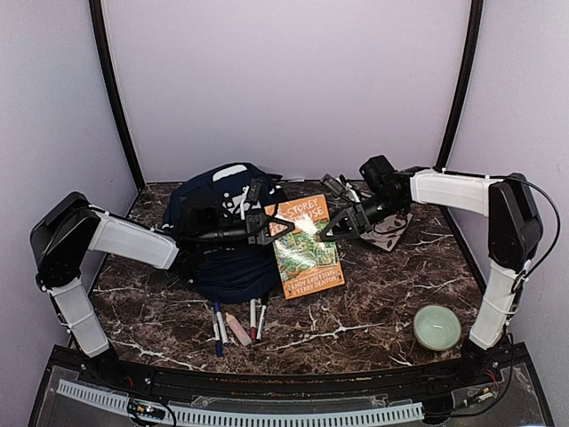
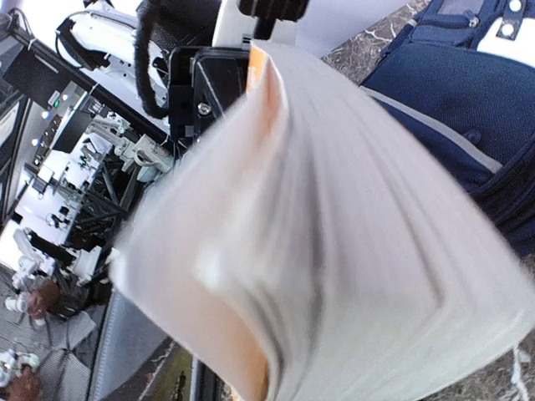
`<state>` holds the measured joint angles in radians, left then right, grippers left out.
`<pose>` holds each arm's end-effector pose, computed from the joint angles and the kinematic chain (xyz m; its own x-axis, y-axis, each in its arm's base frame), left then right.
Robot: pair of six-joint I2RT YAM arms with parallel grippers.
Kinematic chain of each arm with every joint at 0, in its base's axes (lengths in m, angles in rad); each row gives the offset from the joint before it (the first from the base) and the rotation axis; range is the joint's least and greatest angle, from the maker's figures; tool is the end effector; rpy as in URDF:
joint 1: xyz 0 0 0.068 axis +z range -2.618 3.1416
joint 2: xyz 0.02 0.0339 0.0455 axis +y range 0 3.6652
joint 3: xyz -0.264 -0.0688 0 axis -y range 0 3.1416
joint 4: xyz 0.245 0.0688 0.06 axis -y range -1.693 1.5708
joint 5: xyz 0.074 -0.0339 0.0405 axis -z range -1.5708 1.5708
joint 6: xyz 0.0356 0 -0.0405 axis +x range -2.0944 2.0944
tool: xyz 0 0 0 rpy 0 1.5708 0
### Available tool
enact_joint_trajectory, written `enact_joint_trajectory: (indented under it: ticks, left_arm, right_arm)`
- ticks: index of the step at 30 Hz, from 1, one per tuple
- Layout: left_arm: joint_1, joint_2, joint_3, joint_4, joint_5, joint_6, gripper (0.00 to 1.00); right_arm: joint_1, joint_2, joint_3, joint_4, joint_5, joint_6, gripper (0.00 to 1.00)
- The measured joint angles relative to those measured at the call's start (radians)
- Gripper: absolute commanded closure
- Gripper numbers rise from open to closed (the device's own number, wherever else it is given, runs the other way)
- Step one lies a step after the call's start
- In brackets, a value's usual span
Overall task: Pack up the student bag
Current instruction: Pass from the right arm to the left, then pass from the left arm to the right
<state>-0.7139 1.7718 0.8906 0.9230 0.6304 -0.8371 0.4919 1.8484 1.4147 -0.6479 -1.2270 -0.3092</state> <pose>0.2716 -0.2631 0.2256 -0.7023 -0.1854 -0.6873 0.6757 0.1303 -0.7256 0.3194 0.2092 0.2430 -0.5740 -0.4240 -0.7005 -0.7599 -0.0429 0.6487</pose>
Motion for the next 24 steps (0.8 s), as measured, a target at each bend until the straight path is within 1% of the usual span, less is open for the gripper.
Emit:
enact_joint_trajectory:
  ticks: [3,6,9,12,16,17,18,19,20,21,22,24]
  left_arm:
    - [0.015,-0.031,-0.015,0.014,-0.032,-0.018,1.00]
    - [0.040,-0.054,-0.024,0.035,-0.053,-0.037,1.00]
    - [0.061,-0.069,-0.030,0.049,-0.069,-0.053,1.00]
    - [0.066,-0.071,-0.030,0.055,-0.072,-0.065,1.00]
    - [0.066,-0.071,-0.031,0.058,-0.071,-0.076,1.00]
    - [0.066,-0.071,-0.031,0.058,-0.070,-0.078,0.97]
    - [0.066,-0.071,-0.032,0.059,-0.070,-0.079,0.88]
    - [0.066,-0.071,-0.034,0.059,-0.070,-0.079,0.77]
    - [0.067,-0.071,-0.035,0.054,-0.070,-0.080,0.67]
    - [0.068,-0.071,-0.035,0.045,-0.071,-0.079,0.60]
    - [0.069,-0.072,-0.035,0.035,-0.073,-0.074,0.55]
    - [0.070,-0.084,-0.034,-0.018,-0.098,-0.040,0.49]
  right_arm:
    - [0.009,0.001,-0.018,0.013,-0.012,0.006,0.39]
    - [0.017,0.001,-0.045,0.029,-0.023,0.016,0.42]
    - [0.025,0.001,-0.069,0.044,-0.035,0.034,0.51]
    - [0.029,0.001,-0.073,0.050,-0.042,0.047,0.62]
    - [0.029,0.013,-0.072,0.054,-0.065,0.069,0.81]
    - [0.029,0.020,-0.070,0.056,-0.069,0.076,0.87]
    - [0.029,0.028,-0.069,0.056,-0.076,0.085,0.91]
    - [0.028,0.034,-0.068,0.059,-0.082,0.085,0.95]
    - [0.027,0.041,-0.068,0.060,-0.086,0.093,0.97]
    - [0.027,0.048,-0.066,0.062,-0.090,0.094,0.98]
    - [0.027,0.051,-0.066,0.066,-0.092,0.097,0.99]
    - [0.027,0.052,-0.066,0.065,-0.088,0.111,1.00]
